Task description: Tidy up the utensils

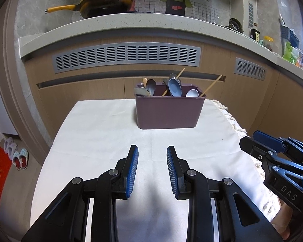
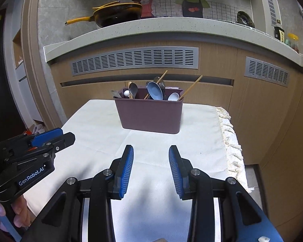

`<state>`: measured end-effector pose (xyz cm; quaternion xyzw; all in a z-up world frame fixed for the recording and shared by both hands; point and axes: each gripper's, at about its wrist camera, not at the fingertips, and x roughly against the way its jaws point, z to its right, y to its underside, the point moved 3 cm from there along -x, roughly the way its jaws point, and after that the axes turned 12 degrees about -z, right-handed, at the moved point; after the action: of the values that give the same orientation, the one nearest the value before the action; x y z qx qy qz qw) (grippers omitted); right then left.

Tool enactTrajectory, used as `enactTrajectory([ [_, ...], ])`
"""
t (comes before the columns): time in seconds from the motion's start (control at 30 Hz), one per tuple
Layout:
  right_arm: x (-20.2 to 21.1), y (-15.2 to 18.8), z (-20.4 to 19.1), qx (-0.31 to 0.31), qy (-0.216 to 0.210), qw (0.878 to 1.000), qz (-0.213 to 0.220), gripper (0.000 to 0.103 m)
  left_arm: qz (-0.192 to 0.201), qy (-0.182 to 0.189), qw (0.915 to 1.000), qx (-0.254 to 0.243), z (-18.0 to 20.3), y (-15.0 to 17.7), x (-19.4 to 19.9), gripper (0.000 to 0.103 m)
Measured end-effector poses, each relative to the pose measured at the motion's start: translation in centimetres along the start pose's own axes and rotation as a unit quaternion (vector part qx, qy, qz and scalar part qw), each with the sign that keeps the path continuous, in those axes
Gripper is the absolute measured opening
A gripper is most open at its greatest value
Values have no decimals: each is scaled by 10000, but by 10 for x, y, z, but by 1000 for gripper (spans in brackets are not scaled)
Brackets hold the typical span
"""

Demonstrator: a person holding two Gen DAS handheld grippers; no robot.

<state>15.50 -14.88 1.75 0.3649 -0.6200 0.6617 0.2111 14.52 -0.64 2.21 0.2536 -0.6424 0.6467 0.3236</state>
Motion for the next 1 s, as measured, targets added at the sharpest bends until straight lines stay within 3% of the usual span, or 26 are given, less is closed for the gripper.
enactTrajectory([
  [1.0,3,-1,6,-4,15,10000,-14,34,24,21,10000,-9,4,1,3,29],
])
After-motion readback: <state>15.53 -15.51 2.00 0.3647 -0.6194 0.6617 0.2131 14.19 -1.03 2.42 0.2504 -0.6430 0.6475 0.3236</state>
